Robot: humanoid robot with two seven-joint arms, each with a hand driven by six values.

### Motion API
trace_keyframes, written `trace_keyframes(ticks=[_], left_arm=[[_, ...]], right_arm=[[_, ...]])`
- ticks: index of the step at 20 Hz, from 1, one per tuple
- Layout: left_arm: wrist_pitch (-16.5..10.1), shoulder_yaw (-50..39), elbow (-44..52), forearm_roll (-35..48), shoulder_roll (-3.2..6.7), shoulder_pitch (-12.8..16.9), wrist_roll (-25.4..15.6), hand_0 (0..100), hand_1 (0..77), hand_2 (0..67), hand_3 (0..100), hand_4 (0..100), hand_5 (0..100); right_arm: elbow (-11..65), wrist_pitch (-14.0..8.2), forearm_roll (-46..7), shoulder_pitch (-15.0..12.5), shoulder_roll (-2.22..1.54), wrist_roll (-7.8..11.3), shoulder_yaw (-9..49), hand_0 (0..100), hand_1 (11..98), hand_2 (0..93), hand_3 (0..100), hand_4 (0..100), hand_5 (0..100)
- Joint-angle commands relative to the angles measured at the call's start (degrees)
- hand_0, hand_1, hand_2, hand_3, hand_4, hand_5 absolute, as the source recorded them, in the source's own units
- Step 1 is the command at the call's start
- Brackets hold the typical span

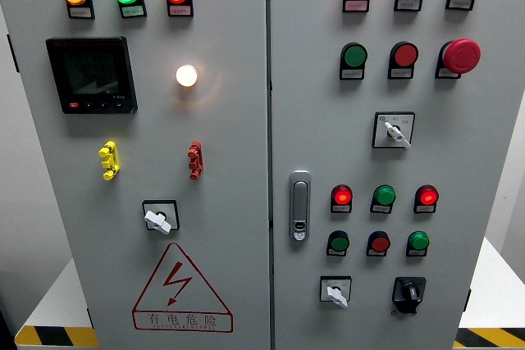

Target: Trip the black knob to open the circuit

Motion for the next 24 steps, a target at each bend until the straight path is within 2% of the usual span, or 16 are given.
trace_keyframes(ticks=[1, 4, 6, 7, 8, 11, 12, 14, 15, 16, 17, 18, 21, 22, 24], left_arm=[[0.0, 0.0, 0.0, 0.0, 0.0, 0.03, 0.0, 0, 0.0, 19.4, 26, 10, 9], [0.0, 0.0, 0.0, 0.0, 0.0, 0.03, 0.0, 0, 0.0, 19.4, 26, 10, 9], [0.0, 0.0, 0.0, 0.0, 0.0, 0.03, 0.0, 0, 0.0, 19.4, 26, 10, 9], [0.0, 0.0, 0.0, 0.0, 0.0, 0.03, 0.0, 0, 0.0, 19.4, 26, 10, 9], [0.0, 0.0, 0.0, 0.0, 0.0, 0.03, 0.0, 0, 0.0, 19.4, 26, 10, 9], [0.0, 0.0, 0.0, 0.0, 0.0, 0.03, 0.0, 0, 0.0, 19.4, 26, 10, 9], [0.0, 0.0, 0.0, 0.0, 0.0, 0.03, 0.0, 0, 0.0, 19.4, 26, 10, 9], [0.0, 0.0, 0.0, 0.0, 0.0, 0.03, 0.0, 0, 0.0, 19.4, 26, 10, 9], [0.0, 0.0, 0.0, 0.0, 0.0, 0.03, 0.0, 0, 0.0, 19.4, 26, 10, 9], [0.0, 0.0, 0.0, 0.0, 0.0, -0.06, 0.0, 0, 0.0, 19.4, 26, 10, 9], [0.0, 0.0, 0.0, 0.0, 0.0, 0.03, 0.0, 0, 0.0, 19.4, 26, 10, 9], [0.0, 0.0, 0.0, 0.0, 0.0, 0.03, 0.0, 0, 0.0, 19.4, 26, 10, 9], [0.0, 0.0, 0.0, 0.0, 0.0, 0.03, 0.0, 0, 0.0, 19.4, 26, 10, 9], [0.0, 0.0, 0.0, 0.0, 0.0, 0.03, 0.0, 0, 0.0, 19.4, 26, 10, 9], [0.0, 0.0, 0.0, 0.0, 0.0, -0.06, 0.0, 0, 0.0, 19.5, 26, 10, 9]], right_arm=[[0.0, 0.08, -0.04, 0.0, 0.0, 0.0, 0.12, 86, 41.0, 0.0, 3, 0, 0], [0.0, 0.08, -0.3, 0.0, -0.09, 0.0, 0.38, 86, 40.8, 0.0, 3, 0, 0], [0.0, -0.01, -1.0, 0.26, 0.0, -0.09, 3.18, 86, 40.8, 0.0, 3, 0, 0], [0.0, -0.01, -1.96, 0.35, -0.09, -0.35, 5.54, 86, 40.7, 0.0, 3, 0, 0], [-0.09, -0.01, -4.24, 0.53, 0.0, -0.35, 7.91, 86, 40.7, 0.0, 3, 0, 0], [0.0, 0.16, -17.31, 0.97, 0.0, -0.62, 20.37, 85, 40.7, 0.0, 3, 0, 0], [0.09, 0.95, -21.96, 1.31, 0.0, -0.79, 24.94, 85, 40.7, 0.0, 4, 0, 0], [0.35, 4.54, -29.61, 1.76, 0.08, -2.02, 33.11, 85, 40.6, 0.0, 4, 0, 0], [0.87, 6.3, -34.88, 1.76, 0.09, -2.98, 40.21, 85, 40.6, 0.0, 4, 0, 0], [1.05, 8.32, -43.2, 1.84, 0.0, -4.04, 49.5, 85, 40.6, 0.0, 4, 0, 0], [1.14, 10.25, -49.81, 1.85, 0.0, -4.48, 55.51, 85, 40.6, 0.0, 4, 0, 0], [1.06, 11.23, -54.22, 2.02, 0.0, -4.31, 58.01, 85, 40.5, 0.0, 3, 0, 0], [3.24, 11.59, -53.22, 2.29, 0.09, -3.7, 56.46, 85, 40.0, 0.0, 3, 0, 0], [4.12, 11.59, -52.95, 2.29, -0.18, -3.43, 56.11, 85, 39.6, 0.0, 3, 0, 0], [4.92, 11.68, -53.04, 2.46, -0.79, -1.51, 57.76, 85, 39.3, 0.0, 3, 0, 0]])
